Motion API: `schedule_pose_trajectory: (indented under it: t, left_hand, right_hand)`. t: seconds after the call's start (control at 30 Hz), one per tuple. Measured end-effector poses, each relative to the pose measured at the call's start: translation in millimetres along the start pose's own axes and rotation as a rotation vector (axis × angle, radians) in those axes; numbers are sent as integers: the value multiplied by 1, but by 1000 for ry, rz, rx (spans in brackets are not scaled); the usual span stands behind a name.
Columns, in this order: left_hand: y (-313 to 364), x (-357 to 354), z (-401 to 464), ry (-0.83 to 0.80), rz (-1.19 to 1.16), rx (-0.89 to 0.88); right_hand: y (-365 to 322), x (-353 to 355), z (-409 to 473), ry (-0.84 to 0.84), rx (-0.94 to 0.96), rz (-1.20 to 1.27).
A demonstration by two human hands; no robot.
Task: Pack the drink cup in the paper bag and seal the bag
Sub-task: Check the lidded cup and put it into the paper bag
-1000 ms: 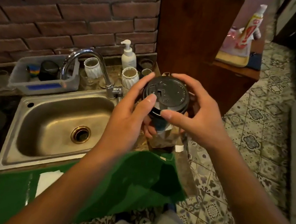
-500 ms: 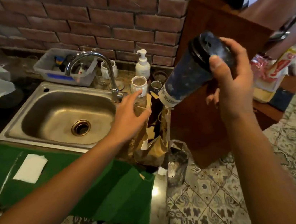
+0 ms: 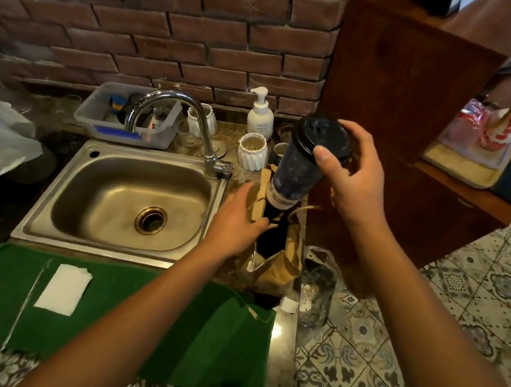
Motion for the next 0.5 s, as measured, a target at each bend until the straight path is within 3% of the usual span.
schedule_pose_trajectory:
  t: [0.37, 0.5]
  left_hand:
    - [-10, 16, -5, 18, -49, -84]
    - [-16, 20, -5, 18, -120, -85]
  right_hand:
    - [23, -2, -14, -273, -22, -124]
    - [19, -5, -15, -283, -28, -46]
Point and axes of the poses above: each hand's wrist, its own z-axis towards the middle knuckle, its own x-axis out of the back of the hand, y = z × x, the point moved 2 cm from there along z, towards the middle knuckle, and after that the axes turned 7 degrees about -x, right-handed, at the moved point
